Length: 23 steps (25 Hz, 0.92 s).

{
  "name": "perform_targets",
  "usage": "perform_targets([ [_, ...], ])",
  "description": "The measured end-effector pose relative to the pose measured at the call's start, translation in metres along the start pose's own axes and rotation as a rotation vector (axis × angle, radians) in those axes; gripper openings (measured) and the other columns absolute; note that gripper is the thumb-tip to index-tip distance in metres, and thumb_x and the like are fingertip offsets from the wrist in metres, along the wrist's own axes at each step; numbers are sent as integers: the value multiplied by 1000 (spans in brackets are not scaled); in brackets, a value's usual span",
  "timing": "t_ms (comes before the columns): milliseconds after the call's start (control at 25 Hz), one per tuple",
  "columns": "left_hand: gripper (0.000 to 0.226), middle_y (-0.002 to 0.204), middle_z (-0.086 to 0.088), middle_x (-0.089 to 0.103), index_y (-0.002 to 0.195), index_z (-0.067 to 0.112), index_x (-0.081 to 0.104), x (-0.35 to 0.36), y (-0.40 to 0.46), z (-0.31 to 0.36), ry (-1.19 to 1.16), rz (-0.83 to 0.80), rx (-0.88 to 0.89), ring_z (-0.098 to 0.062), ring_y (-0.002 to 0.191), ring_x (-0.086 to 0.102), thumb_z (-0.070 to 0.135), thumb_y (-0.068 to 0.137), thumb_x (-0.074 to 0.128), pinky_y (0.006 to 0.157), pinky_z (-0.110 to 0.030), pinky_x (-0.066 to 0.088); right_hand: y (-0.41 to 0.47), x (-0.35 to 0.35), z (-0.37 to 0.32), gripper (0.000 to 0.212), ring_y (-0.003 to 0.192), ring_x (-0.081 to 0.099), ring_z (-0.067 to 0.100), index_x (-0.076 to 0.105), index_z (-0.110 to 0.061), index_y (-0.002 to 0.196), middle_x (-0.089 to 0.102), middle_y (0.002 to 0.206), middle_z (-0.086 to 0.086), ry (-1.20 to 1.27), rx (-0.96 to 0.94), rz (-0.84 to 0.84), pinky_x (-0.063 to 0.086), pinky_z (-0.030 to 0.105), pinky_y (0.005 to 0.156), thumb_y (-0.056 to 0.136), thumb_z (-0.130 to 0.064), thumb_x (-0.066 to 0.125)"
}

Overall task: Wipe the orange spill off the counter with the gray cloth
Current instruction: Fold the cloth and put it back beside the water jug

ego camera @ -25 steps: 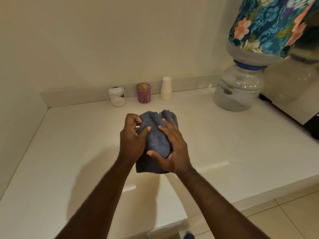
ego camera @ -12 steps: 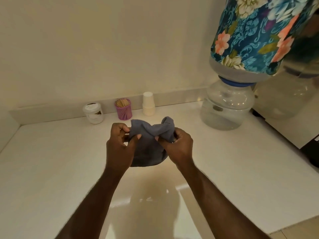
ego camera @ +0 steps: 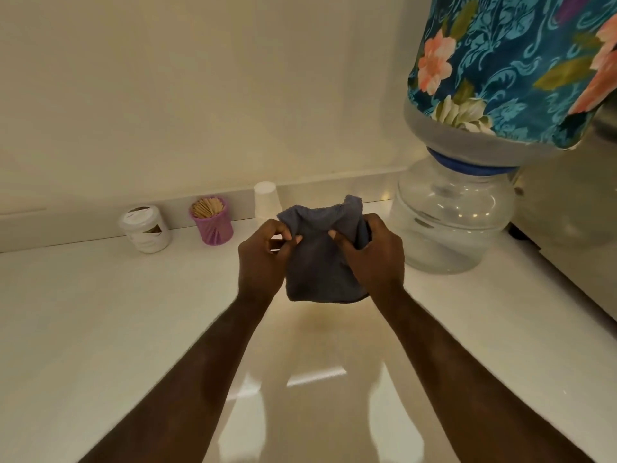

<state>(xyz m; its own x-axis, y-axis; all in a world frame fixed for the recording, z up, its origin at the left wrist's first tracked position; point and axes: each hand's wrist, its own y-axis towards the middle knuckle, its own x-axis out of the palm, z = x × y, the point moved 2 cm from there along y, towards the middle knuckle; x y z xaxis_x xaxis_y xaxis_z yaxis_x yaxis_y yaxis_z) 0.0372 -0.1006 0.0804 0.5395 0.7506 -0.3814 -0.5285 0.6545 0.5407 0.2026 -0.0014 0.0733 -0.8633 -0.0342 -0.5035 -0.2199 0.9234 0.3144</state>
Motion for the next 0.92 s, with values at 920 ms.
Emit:
perform_targets([
  [920, 59, 149, -12, 42, 139, 12, 45, 153, 94, -129, 477, -585, -204, -29, 135, 41, 16, 85, 67, 112, -36, 33, 158, 103, 111, 52, 114, 61, 36, 44, -5, 129, 62, 126, 19, -159, 182, -302, 49, 40, 96, 87, -15, 74],
])
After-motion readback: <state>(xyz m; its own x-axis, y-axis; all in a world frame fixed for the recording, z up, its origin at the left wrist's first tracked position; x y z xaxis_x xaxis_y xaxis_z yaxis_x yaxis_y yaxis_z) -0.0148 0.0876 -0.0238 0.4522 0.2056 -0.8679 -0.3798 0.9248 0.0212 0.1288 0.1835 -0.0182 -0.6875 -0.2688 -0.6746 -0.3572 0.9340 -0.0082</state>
